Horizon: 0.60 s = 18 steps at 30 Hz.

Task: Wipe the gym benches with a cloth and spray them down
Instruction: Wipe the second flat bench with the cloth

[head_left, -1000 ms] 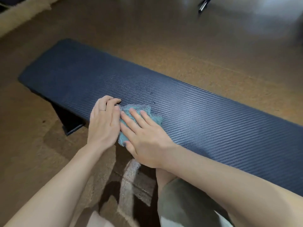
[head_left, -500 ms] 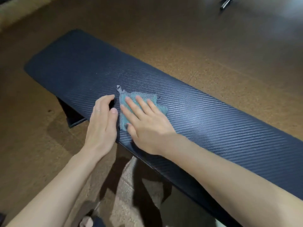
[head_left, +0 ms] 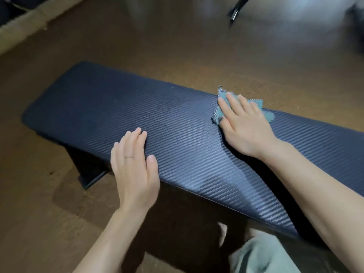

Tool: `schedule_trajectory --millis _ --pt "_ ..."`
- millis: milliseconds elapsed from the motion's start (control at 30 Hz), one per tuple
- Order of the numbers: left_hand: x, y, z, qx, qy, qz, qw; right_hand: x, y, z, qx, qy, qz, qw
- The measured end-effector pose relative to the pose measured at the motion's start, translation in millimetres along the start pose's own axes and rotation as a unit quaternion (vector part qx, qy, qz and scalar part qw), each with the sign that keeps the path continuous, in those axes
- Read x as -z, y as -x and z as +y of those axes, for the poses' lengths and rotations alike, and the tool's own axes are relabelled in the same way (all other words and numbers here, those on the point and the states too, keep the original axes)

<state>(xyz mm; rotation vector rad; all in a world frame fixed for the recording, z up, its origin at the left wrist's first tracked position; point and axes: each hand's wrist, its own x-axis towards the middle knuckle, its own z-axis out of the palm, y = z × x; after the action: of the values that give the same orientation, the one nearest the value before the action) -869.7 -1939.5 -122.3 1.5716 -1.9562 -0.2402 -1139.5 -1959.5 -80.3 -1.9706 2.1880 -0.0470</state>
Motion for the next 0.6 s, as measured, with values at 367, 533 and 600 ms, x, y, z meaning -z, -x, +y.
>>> schedule_trajectory --millis 367,533,600 --pt "0 2 -11 -0.06 -0.035 -0.007 0.998 -9 -87 -118 0.09 0.005 -0.007 0.996" --pt "0 3 -14 -0.066 -0.045 -0.007 0.997 -2 -41 -29 0.014 0.008 0.051 0.999" --pt "-2 3 -13 -0.065 -0.039 0.004 0.997 4 -14 13 -0.036 -0.002 0.049 0.998"
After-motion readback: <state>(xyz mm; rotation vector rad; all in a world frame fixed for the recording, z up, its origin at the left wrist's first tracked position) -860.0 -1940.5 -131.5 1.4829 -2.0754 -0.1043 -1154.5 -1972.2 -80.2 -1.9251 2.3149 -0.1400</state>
